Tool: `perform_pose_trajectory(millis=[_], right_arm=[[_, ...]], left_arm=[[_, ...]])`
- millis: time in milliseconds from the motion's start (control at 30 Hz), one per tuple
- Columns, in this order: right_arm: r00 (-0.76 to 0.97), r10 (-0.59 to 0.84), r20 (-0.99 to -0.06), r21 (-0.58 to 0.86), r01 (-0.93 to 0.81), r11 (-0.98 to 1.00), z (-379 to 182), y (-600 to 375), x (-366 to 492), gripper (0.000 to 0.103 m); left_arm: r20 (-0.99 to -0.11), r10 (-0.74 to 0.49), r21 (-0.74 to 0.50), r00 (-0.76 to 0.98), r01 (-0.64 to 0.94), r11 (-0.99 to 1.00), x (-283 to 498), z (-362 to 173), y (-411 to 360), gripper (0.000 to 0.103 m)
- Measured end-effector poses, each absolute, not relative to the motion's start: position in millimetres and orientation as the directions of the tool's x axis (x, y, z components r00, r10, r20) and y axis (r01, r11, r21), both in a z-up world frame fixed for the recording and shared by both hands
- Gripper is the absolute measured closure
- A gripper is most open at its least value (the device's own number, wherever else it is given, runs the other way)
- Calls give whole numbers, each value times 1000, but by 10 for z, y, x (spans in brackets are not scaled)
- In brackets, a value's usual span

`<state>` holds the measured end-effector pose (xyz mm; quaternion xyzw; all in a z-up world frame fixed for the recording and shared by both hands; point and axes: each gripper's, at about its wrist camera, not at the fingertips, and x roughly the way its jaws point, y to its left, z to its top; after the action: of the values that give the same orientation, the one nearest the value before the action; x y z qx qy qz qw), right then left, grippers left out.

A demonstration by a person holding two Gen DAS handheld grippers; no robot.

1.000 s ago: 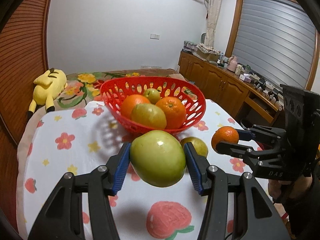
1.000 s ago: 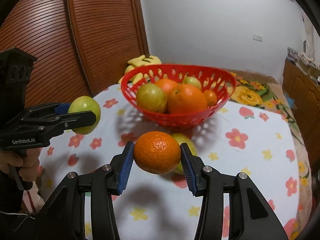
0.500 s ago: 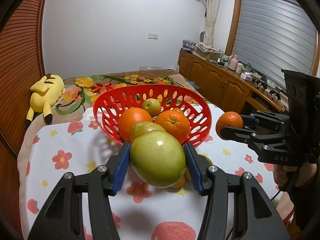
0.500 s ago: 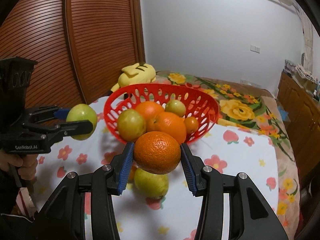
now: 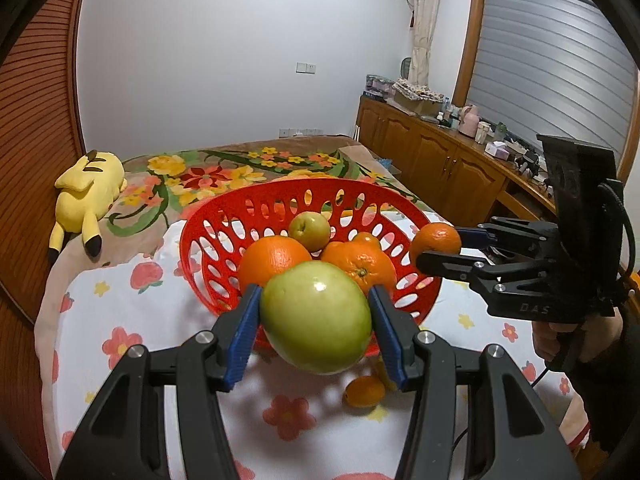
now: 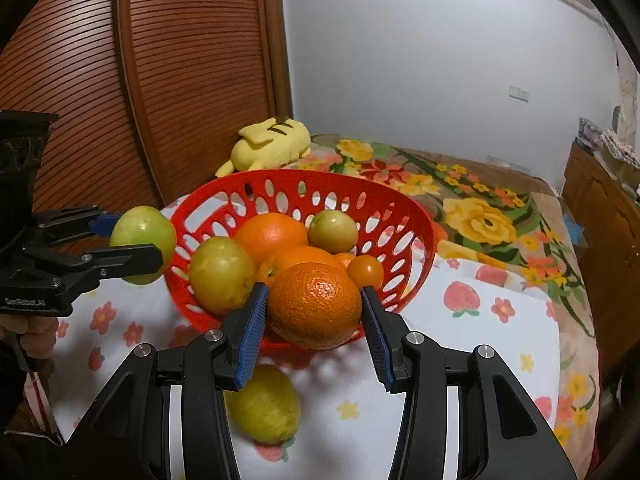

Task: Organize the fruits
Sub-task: 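Lift the green apple and orange and carry both over the red basket, then lower into the basket and open both tools to release the fruit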

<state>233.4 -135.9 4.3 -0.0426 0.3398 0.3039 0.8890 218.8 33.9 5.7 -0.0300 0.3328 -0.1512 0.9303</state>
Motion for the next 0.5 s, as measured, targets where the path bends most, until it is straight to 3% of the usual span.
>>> perform_pose_trajectory(millis=[500], right_arm=[[567,503,-653,129,-570,811,8,-1316,2915,56]], left_arm=[[-622,-300,-151,723,265,952,2604,72,337,50]])
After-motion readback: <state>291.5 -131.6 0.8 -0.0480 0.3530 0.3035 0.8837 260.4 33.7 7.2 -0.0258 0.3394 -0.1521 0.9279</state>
